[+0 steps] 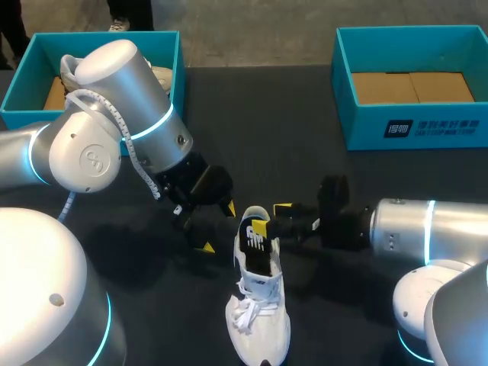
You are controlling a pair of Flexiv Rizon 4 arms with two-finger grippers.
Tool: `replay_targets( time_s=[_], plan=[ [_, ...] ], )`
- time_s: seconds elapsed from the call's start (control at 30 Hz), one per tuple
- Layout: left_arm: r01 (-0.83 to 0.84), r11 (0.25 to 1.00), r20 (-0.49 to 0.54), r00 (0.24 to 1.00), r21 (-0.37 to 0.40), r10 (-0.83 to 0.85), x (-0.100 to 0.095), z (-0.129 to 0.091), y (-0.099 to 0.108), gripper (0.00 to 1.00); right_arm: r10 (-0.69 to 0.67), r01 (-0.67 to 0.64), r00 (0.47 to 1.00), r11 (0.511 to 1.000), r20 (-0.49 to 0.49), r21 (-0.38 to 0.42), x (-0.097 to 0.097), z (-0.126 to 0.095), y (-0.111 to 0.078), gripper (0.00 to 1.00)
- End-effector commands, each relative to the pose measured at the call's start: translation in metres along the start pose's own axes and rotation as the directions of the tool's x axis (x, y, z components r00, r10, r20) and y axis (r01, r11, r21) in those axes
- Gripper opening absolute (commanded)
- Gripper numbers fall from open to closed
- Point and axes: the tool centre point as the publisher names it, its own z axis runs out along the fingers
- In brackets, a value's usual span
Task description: Take the shoe out of the shoebox, open the shoe tongue, remove and reinsert the insole, then place the shoe into the shoebox
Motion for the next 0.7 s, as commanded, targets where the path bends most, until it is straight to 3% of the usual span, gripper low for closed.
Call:
replay_targets(
  time_s=[0.03, 0.1, 0.17, 0.2, 0.23, 0.37, 0.7],
  plan=[
    [0.0, 1.0, 0.002, 1.0, -0.003, 0.0, 0.001, 0.0, 0.0, 1.0, 0.005, -0.006, 0.999, 1.0, 0.044, 0.025, 0.006, -0.014, -0.004, 0.63],
    [0.0, 1.0, 0.002, 1.0, -0.003, 0.0, 0.001, 0.0, 0.0, 1.0, 0.001, -0.004, 0.998, 0.999, 0.066, 0.04, 0.008, -0.017, -0.005, 0.36],
    [0.0, 1.0, 0.002, 1.0, -0.003, 0.0, 0.001, 0.0, 0.0, 1.0, -0.006, 0.001, 0.996, 0.998, 0.088, 0.056, 0.011, -0.019, -0.005, 0.22],
    [0.0, 1.0, 0.002, 1.0, -0.003, 0.0, 0.001, 0.0, 0.0, 1.0, -0.011, 0.004, 0.995, 0.998, 0.102, 0.067, 0.012, -0.02, -0.005, 0.04],
    [0.0, 1.0, 0.002, 1.0, -0.003, 0.0, 0.001, 0.0, 0.0, 1.0, -0.016, 0.007, 0.994, 0.997, 0.108, 0.076, 0.013, -0.021, -0.005, 0.0],
    [0.0, 1.0, 0.002, 1.0, -0.003, 0.0, 0.001, 0.0, 0.0, 1.0, -0.014, -0.009, 0.992, 0.982, 0.124, 0.19, 0.016, -0.027, 0.004, 0.0],
    [0.0, 1.0, 0.002, 1.0, -0.003, 0.0, 0.001, 0.0, 0.0, 1.0, -0.014, -0.009, 0.992, 0.982, 0.124, 0.19, 0.016, -0.027, 0.004, 0.0]
  ],
)
